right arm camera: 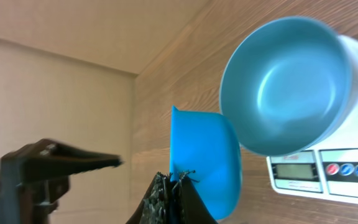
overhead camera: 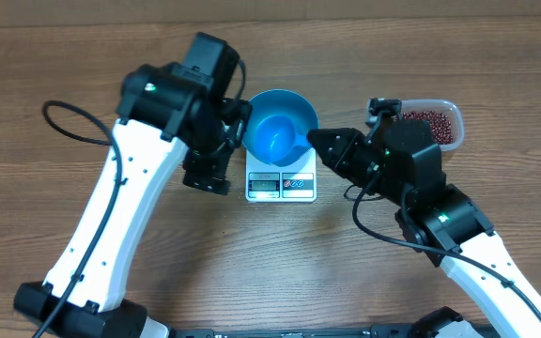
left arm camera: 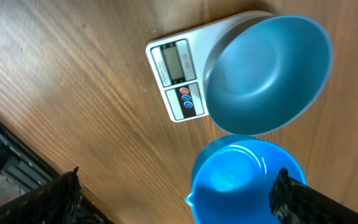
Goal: Scoop item into bowl and weigh 150g on scale
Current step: 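Grasp the scoop handle with the right gripper, release left gripper, then carry the blue scoop with the right gripper to the bean tub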
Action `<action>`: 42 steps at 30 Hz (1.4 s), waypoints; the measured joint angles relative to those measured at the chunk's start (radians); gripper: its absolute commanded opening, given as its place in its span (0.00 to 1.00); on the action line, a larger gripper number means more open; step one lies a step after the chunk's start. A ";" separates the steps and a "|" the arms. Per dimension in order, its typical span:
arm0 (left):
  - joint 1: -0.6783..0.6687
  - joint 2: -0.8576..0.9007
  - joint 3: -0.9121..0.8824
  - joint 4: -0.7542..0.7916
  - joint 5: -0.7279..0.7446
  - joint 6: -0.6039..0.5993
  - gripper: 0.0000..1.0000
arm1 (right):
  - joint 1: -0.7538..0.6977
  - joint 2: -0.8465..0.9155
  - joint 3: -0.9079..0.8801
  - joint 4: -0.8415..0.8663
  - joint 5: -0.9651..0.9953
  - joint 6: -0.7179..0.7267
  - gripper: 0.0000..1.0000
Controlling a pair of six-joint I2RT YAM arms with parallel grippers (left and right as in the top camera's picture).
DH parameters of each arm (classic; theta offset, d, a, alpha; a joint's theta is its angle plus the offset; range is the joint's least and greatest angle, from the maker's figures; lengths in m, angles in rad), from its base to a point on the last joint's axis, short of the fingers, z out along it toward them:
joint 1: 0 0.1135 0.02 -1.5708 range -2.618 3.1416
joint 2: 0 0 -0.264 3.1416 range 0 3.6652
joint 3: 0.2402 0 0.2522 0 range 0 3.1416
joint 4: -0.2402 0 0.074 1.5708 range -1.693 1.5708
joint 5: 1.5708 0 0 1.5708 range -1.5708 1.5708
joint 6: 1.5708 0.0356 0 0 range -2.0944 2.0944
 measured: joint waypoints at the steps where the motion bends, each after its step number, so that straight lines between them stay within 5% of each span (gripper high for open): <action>1: 0.007 -0.006 0.000 0.004 0.000 0.021 1.00 | -0.010 0.000 0.000 -0.001 -0.003 -0.007 0.04; 15: 0.068 -0.039 0.000 0.092 -0.009 0.866 1.00 | -0.207 0.000 0.000 -0.105 -0.160 -0.172 0.04; 27: 0.068 -0.039 0.000 0.088 -0.042 1.371 1.00 | -0.288 -0.001 0.001 -0.113 -0.256 -0.257 0.04; 42: 0.068 -0.039 0.000 0.089 -0.122 1.496 1.00 | -0.290 -0.005 0.271 -0.473 0.212 -0.468 0.04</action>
